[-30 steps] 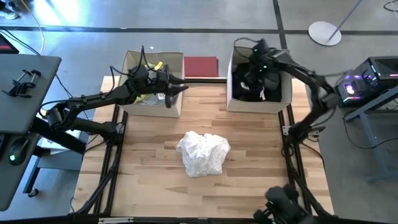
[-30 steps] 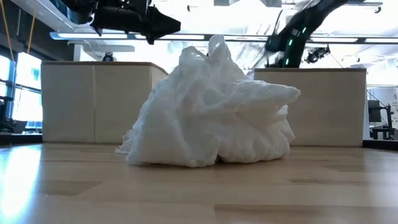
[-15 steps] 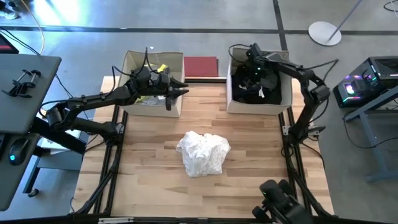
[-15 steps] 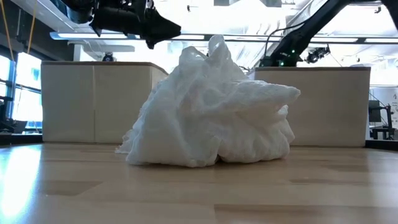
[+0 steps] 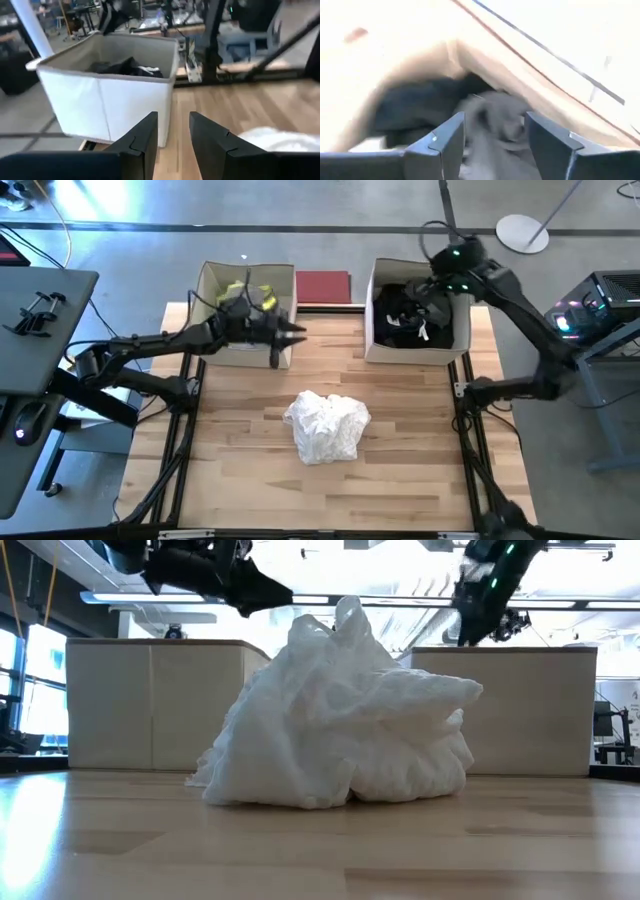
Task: Sort clothes
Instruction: Put the white blouse into the left brown laundry organizer
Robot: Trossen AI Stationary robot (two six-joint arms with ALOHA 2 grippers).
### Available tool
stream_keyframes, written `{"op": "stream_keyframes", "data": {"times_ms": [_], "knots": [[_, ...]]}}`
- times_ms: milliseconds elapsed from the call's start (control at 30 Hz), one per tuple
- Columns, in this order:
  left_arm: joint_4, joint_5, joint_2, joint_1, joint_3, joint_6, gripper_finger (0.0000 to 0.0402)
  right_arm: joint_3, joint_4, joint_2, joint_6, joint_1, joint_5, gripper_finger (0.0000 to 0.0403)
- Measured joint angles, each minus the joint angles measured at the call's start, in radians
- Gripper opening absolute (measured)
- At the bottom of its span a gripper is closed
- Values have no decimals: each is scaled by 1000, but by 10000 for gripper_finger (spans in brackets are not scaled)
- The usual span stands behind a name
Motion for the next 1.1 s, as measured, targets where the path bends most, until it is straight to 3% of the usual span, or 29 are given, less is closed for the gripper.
{"op": "stream_keyframes", "data": {"times_ms": [133, 267, 400, 567, 633, 733, 967, 1100], "knots": [[-7, -116, 0, -122, 0, 84, 82, 1, -3, -120, 23, 66, -191, 194], [13, -184, 0, -242, 0, 64, 69, 1, -1, -200, 32, 188, -367, 194], [8, -290, 0, -401, 0, 55, 61, 1, -19, -244, 37, 364, -402, 194], [47, -641, 37, -681, 0, 28, 46, -20, -15, -247, 55, 600, -350, 194], [69, -772, 62, -775, 0, -13, 40, -86, 47, -255, 71, 686, -317, 194], [115, -887, 114, -870, 0, -99, 33, -215, 162, -270, 116, 799, -254, 194], [319, -908, 300, -913, 0, -373, 29, -495, 444, -299, 252, 1042, -91, 194], [490, -845, 412, -888, 0, -339, 61, -596, 552, -300, 307, 1170, -17, 194]]}}
